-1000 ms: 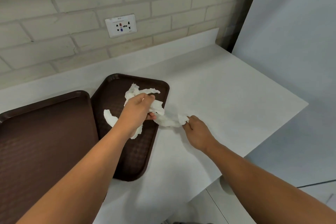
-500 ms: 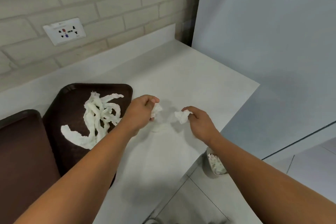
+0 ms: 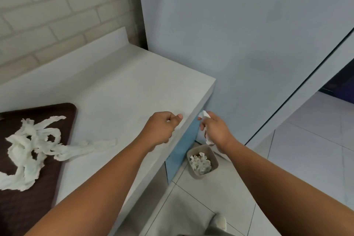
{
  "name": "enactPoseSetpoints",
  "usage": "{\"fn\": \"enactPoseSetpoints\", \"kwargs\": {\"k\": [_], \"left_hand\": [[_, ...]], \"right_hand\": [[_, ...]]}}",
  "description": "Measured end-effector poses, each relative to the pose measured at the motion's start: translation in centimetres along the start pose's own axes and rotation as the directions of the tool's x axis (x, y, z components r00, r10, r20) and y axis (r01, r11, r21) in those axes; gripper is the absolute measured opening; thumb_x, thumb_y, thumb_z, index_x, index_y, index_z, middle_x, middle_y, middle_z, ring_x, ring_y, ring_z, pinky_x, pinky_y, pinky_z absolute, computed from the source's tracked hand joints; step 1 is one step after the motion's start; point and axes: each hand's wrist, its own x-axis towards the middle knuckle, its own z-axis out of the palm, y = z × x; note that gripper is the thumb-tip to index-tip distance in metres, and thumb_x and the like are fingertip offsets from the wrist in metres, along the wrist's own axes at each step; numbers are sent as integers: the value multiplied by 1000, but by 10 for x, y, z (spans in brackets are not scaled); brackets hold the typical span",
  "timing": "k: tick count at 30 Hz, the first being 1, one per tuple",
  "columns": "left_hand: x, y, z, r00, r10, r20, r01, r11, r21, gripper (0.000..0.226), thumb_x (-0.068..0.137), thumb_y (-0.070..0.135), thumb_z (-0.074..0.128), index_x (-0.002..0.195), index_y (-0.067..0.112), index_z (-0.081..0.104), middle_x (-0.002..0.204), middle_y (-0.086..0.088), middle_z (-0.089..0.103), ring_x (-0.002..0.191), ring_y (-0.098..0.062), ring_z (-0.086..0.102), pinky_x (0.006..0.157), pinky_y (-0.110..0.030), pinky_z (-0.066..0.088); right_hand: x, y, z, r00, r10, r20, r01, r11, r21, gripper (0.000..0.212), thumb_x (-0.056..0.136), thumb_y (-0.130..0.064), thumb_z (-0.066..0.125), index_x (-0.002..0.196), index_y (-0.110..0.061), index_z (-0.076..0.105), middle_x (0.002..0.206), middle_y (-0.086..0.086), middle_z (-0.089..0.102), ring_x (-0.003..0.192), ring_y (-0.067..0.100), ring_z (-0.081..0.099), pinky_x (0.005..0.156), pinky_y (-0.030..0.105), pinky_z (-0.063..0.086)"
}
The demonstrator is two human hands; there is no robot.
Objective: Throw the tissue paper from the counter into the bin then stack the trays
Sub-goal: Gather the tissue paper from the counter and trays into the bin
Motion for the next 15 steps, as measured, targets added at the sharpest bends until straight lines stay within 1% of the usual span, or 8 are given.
{"fn": "enactPoseSetpoints", "kwargs": {"k": [2, 4, 7, 9, 11, 12, 14, 15], "left_hand": [[7, 9, 29, 1000, -8, 0, 8, 1000, -17, 48, 92, 53, 58, 72, 9, 60, 55, 1, 55, 45, -16, 47, 48, -26, 45], [13, 16, 58, 1000, -17, 14, 18, 999, -40, 53, 92, 52, 59, 71, 4, 58, 51, -1, 55, 43, -17, 46, 45, -25, 42], [25, 20, 102, 1000, -22, 9, 22, 999, 24, 56, 92, 54, 59, 58, 9, 52, 45, 4, 48, 38, -13, 41, 41, -19, 34], [35, 17, 130, 1000, -3, -7, 4, 993, 120, 62, 93, 54, 55, 54, 8, 44, 46, 2, 39, 38, -13, 34, 44, -21, 31], [44, 11, 157, 1000, 3, -7, -1, 979, 206, 59, 95, 51, 53, 53, 14, 32, 49, 2, 30, 42, -13, 28, 49, -28, 26], [49, 6, 169, 1000, -5, -7, 7, 970, 243, 58, 96, 51, 52, 54, 17, 29, 50, 3, 28, 43, -13, 28, 50, -29, 25], [55, -7, 192, 1000, -31, -4, 31, 959, 283, 59, 96, 51, 50, 53, 17, 28, 47, 4, 29, 43, -11, 29, 49, -30, 25], [57, -15, 202, 999, -42, -2, 41, 955, 293, 61, 97, 51, 49, 51, 16, 29, 45, 5, 29, 43, -11, 30, 49, -30, 26]], "right_hand": [[1, 11, -30, 1000, 16, -18, -16, 1000, -15, 32, 89, -2, 40, 89, -13, 69, 68, 4, 56, 48, 15, 41, 41, 19, 31], [5, 24, -61, 999, 26, -24, -26, 999, -35, 31, 87, -1, 41, 77, -10, 68, 62, 4, 54, 47, 16, 39, 40, 19, 29], [16, 45, -104, 991, 106, -76, -107, 994, -6, 30, 85, -14, 45, 57, -11, 57, 45, -5, 42, 45, 15, 38, 50, 25, 31], [26, 59, -127, 987, 141, -81, -141, 990, 2, 45, 92, -29, 45, 52, -9, 50, 42, -5, 37, 40, 12, 36, 52, 26, 30], [37, 78, -142, 981, 171, -96, -172, 985, 0, 57, 97, -47, 41, 54, -9, 45, 48, 0, 36, 40, 13, 36, 49, 25, 33], [42, 87, -148, 975, 196, -102, -197, 980, -2, 57, 96, -53, 41, 58, -11, 44, 52, 3, 37, 43, 15, 38, 47, 25, 38], [51, 111, -155, 963, 256, -85, -256, 967, 9, 52, 97, -54, 41, 66, -13, 47, 59, 5, 39, 47, 20, 43, 46, 30, 48], [56, 123, -157, 960, 273, -64, -273, 962, 7, 49, 98, -52, 41, 71, -12, 49, 62, 5, 40, 47, 21, 45, 46, 30, 48]]}}
